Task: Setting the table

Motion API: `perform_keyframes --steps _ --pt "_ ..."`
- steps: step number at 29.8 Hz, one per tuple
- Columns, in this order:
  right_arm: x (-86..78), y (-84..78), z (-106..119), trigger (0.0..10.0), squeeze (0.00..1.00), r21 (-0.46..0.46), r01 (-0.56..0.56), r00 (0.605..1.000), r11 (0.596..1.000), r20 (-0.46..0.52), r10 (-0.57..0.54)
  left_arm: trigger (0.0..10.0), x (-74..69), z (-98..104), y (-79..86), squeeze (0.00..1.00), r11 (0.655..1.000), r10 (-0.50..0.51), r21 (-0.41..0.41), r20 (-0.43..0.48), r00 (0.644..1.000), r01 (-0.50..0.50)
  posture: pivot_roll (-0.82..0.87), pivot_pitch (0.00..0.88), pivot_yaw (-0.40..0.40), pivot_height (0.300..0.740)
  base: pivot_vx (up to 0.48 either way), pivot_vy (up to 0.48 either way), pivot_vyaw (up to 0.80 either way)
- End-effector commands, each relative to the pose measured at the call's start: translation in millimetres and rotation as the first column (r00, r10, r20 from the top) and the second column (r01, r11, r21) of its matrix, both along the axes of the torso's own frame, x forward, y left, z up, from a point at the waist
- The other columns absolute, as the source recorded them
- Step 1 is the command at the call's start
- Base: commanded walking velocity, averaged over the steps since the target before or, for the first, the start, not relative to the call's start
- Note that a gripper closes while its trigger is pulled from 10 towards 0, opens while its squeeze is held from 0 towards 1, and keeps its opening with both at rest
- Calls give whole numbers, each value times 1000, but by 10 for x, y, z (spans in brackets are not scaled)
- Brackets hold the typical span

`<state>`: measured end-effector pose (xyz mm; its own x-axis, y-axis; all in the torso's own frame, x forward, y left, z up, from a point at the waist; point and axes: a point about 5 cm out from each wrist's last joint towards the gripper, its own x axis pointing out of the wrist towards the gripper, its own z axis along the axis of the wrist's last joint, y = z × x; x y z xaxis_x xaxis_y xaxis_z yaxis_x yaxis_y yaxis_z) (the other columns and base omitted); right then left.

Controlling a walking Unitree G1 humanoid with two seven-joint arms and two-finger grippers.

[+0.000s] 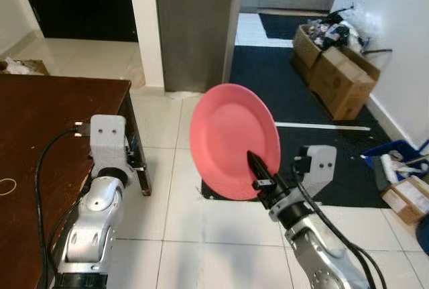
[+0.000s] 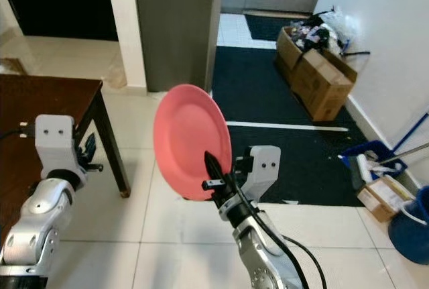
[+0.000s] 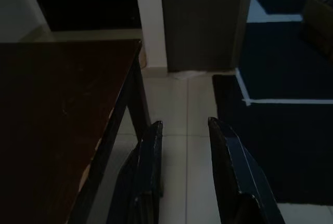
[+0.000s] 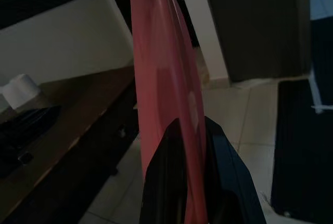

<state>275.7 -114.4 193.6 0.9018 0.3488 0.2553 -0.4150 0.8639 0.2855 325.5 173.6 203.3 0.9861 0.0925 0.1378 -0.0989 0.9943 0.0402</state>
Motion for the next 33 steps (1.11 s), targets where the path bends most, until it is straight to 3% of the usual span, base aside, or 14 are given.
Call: perform_keyframes --steps 1,11,17,33 --pt "-19 -25 -16 10000 0 -4 11 1000 1000 -5 -11 10000 -9 -32 -26 0 1000 -6 9 -10 1000 6 31 114 71 740 240 0 0" --pt "-28 -26 -23 10000 0 -4 12 1000 1000 -9 -12 10000 -44 -38 -138 0 992 -121 -42 -35 992 120 33 118 71 740 24 0 0" --pt "-30 -19 -21 10000 0 -3 12 1000 1000 -10 -12 10000 -58 6 -218 0 985 -172 -6 -1 985 172 31 123 72 740 0 0 0" --pt "-33 -15 -25 10000 0 -5 12 1000 1000 -13 -12 10000 -61 37 -222 0 986 -164 22 28 986 163 30 128 70 740 461 0 0"
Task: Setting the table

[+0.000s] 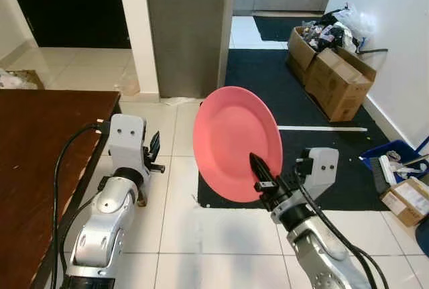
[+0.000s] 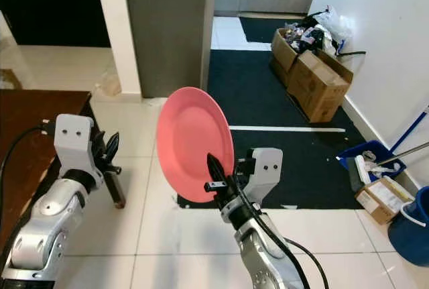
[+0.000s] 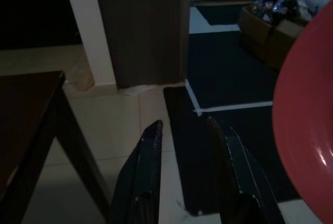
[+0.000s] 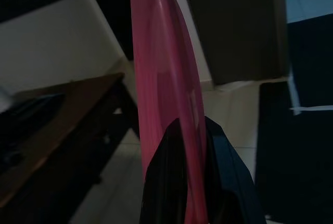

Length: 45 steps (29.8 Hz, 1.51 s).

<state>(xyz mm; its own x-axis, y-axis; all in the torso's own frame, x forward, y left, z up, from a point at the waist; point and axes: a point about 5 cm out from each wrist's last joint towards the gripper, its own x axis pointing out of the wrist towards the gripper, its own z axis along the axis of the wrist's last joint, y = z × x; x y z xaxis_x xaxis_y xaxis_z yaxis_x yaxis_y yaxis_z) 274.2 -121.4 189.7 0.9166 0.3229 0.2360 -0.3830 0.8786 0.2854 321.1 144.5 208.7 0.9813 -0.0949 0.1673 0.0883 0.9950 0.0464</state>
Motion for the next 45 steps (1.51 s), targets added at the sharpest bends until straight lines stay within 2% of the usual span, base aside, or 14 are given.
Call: perform_keyframes --steps 1,28,45 --pt "-17 55 14 10000 0 3 -19 1000 1000 5 19 10000 -17 -18 69 0 1000 24 13 2 1000 -24 30 128 70 740 480 0 0" --pt "-18 52 14 10000 0 2 -14 1000 1000 5 14 10000 -12 -28 51 0 1000 18 -2 -5 1000 -18 26 131 72 740 465 0 0" --pt "-10 48 21 10000 0 -2 -11 1000 1000 8 11 10000 -7 -25 22 0 1000 3 -22 -11 1000 -3 24 121 74 740 0 0 0"
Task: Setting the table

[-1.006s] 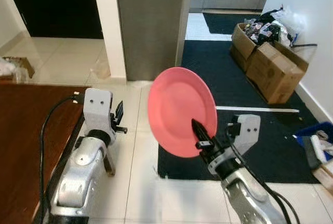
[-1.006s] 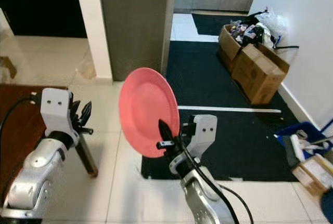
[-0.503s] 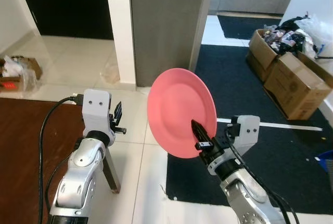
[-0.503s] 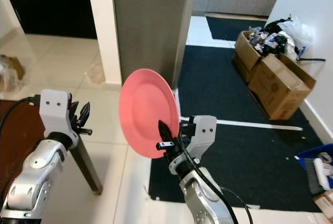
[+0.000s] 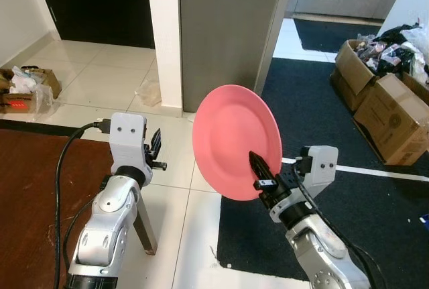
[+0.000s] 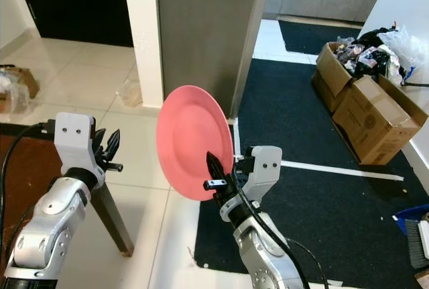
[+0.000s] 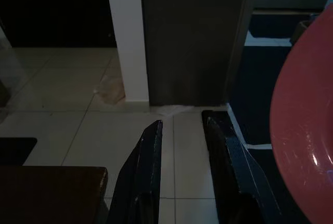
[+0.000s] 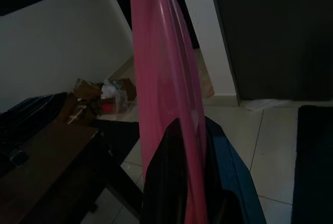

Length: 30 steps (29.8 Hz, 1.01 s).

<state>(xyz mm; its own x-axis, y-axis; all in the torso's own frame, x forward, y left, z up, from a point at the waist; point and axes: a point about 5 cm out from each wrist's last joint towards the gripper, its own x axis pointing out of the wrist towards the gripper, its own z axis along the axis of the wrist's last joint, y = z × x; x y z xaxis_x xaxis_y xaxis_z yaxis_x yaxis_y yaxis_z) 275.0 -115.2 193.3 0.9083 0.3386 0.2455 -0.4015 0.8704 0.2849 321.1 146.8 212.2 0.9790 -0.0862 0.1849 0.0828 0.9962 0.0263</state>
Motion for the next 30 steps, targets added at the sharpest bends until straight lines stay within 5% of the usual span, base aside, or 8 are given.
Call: perform_keyframes --steps 1,16,30 --pt "-17 -17 -15 10000 0 -7 10 1000 1000 -1 -10 10000 -7 -60 -3 0 1000 -4 -1 -27 1000 4 24 121 74 740 0 0 0" --pt "73 -191 236 10000 0 48 114 992 992 57 -117 10000 -14 -40 -8 0 1000 -15 -7 -24 1000 15 25 113 77 740 0 0 605" --pt "-29 56 308 10000 0 51 -95 992 994 86 91 10000 -18 -54 3 0 1000 -11 1 -33 999 12 29 125 80 740 0 0 794"
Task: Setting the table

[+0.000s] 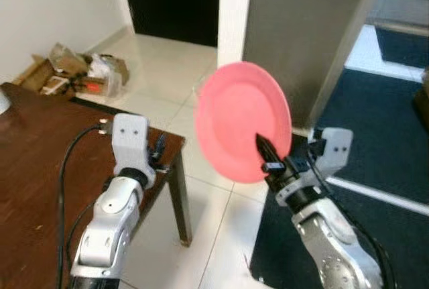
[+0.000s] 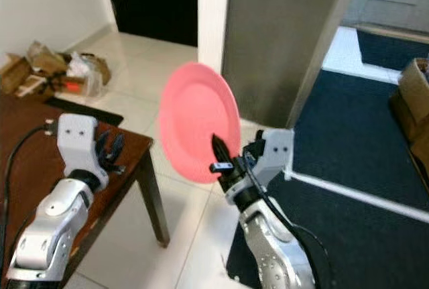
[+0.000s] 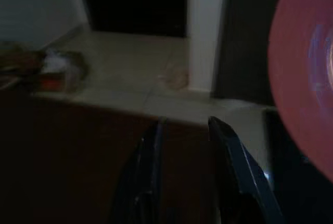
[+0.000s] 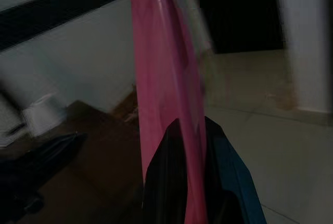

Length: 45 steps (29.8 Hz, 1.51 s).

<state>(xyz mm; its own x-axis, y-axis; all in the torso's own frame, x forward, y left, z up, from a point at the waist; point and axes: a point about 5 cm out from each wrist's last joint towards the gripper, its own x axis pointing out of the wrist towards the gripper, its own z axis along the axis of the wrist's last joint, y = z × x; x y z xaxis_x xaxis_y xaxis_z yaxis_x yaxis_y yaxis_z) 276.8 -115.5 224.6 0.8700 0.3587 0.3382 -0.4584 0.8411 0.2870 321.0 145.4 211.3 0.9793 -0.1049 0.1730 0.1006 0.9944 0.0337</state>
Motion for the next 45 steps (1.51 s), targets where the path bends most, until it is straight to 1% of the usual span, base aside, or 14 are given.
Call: perform_keyframes --steps 1,8,15,41,45 --pt "-54 71 -6 10000 0 6 -68 998 998 0 68 10000 -17 -45 16 0 1000 6 -7 -23 1000 -6 29 125 80 740 0 0 794" --pt "-94 124 2 10000 0 0 -128 992 992 3 128 10000 -20 -52 14 0 1000 8 -4 -29 1000 -8 29 132 80 740 0 0 794" --pt "-109 134 -10 10000 0 -1 -141 990 990 -3 141 10000 -19 -51 18 0 1000 10 -1 -33 999 -10 30 134 84 740 0 0 794" --pt "-118 138 -42 10000 0 10 -149 989 989 -18 149 10000 2 -58 35 0 1000 25 16 -50 998 -25 33 134 88 740 0 0 794" --pt "-94 105 -63 10000 0 28 -122 992 992 -36 123 10000 17 -71 55 0 999 42 27 -63 997 -41 34 133 90 740 0 0 794"
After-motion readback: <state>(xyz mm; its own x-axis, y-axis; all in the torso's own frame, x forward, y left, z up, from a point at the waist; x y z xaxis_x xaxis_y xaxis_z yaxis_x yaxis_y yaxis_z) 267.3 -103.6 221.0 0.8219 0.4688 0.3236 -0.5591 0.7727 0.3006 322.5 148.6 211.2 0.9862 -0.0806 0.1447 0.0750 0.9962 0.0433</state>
